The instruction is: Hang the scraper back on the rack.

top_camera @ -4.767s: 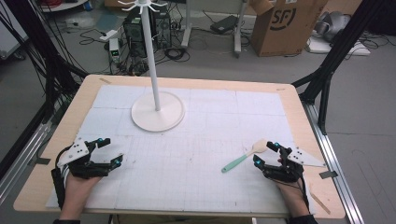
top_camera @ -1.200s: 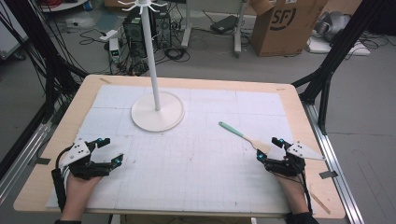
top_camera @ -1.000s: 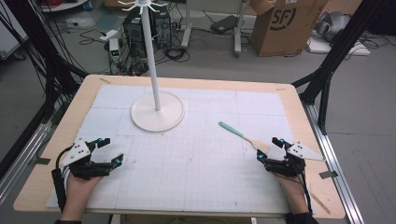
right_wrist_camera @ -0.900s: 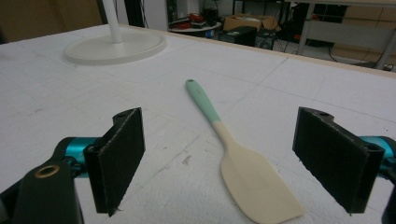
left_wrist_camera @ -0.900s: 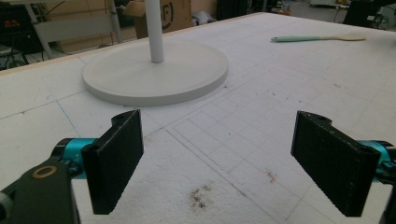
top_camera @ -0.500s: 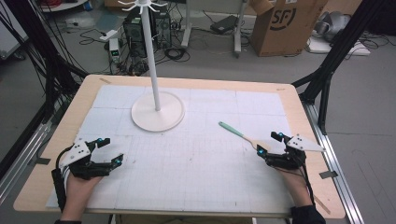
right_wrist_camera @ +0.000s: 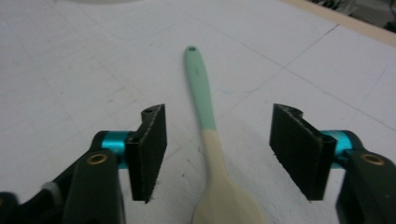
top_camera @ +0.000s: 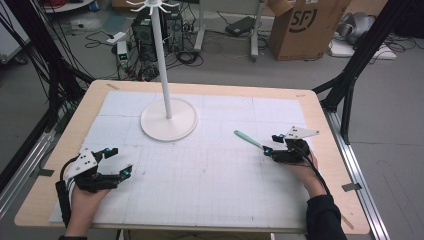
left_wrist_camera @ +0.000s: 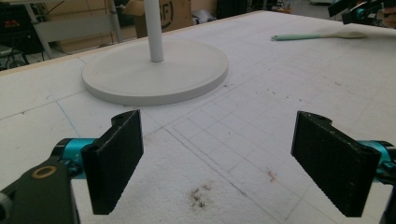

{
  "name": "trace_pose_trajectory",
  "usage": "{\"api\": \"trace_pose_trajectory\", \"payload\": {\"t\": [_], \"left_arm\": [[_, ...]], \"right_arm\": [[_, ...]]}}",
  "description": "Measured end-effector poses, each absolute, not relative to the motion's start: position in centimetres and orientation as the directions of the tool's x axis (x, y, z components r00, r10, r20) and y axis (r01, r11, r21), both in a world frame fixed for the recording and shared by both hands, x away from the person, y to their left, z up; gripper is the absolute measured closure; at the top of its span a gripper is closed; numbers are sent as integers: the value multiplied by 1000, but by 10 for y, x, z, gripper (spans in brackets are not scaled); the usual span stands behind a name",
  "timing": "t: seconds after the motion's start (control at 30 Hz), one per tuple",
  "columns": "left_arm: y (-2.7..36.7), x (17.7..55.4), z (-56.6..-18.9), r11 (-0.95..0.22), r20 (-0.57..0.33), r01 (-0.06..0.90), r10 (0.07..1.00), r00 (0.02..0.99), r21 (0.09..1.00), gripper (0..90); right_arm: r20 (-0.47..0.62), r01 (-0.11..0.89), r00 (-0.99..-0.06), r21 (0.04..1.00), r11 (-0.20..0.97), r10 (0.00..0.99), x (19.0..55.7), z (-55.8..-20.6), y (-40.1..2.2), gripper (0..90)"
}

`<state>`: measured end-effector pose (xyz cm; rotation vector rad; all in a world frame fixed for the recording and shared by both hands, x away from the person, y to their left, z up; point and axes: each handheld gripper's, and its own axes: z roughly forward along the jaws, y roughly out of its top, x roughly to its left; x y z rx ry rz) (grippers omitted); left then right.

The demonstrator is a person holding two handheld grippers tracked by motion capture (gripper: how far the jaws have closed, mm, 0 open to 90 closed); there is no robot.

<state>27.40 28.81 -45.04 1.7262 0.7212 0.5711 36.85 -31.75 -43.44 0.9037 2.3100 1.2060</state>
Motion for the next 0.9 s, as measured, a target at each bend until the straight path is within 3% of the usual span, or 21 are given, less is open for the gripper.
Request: {"api": "trace_pose_trajectory", "payload": {"t": [0.27, 0.9], "left_arm": [[288, 274, -450, -192, 15, 177, 718, 696, 965, 175], [287, 274, -450, -196, 18, 178, 719, 695, 964, 176]], "right_arm": [[-53, 396, -731, 779, 486, 681, 382, -442, -310, 573], [27, 479, -735, 729, 490, 678, 393, -446, -307, 803]]}}
